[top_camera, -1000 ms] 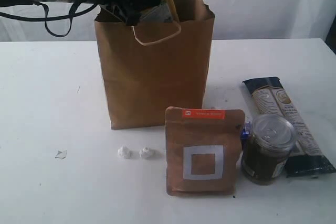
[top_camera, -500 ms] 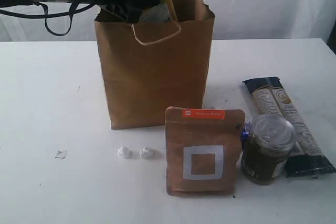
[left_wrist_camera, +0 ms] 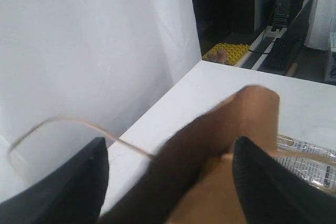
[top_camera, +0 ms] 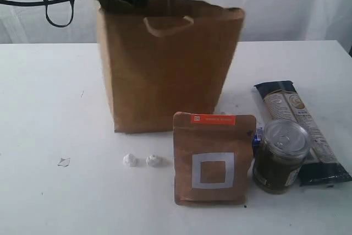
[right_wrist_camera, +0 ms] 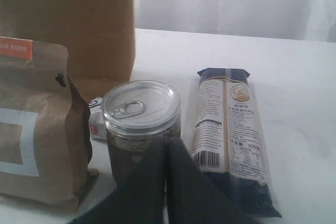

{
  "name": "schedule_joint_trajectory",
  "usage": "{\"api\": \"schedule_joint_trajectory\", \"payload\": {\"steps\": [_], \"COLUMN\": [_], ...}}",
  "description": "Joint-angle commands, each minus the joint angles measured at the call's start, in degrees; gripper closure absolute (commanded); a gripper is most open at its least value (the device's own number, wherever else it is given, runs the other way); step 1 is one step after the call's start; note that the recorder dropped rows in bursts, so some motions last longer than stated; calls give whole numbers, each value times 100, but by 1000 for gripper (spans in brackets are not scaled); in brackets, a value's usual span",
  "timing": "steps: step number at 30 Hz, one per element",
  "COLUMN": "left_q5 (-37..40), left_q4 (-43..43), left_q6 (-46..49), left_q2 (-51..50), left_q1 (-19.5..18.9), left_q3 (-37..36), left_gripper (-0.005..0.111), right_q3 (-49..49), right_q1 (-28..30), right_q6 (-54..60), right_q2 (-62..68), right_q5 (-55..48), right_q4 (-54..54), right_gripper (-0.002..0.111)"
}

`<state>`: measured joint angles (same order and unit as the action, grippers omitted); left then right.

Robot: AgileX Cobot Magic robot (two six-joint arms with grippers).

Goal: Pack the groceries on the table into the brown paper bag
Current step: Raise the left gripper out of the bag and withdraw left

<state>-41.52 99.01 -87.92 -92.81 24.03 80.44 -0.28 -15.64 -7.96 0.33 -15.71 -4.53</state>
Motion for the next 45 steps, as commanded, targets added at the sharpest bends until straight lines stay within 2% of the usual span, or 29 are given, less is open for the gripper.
{"api": "schedule_joint_trajectory", "payload": {"steps": [1, 11, 17, 26, 45], "left_q5": [-70, -83, -422, -347, -688], "left_q4": [6, 6, 30, 94, 94], "left_q6": [-77, -101, -374, -660, -1243], "left_q2": [80, 80, 101, 708, 2107], "left_q1": [-6, -6, -6, -6, 6], "left_q3": [30, 30, 30, 12, -1228], "left_gripper": [37, 37, 37, 37, 39], "right_q3": [28, 28, 28, 28, 28], "right_q1": [25, 25, 25, 25, 25], "right_q6": [-14, -14, -14, -14, -14], "right_q2": [-33, -33, -33, -33, -33], "right_q5": [59, 59, 59, 69, 58], "right_q4": [-1, -1, -1, -1, -1], "right_gripper": [108, 108, 108, 108, 108]}}
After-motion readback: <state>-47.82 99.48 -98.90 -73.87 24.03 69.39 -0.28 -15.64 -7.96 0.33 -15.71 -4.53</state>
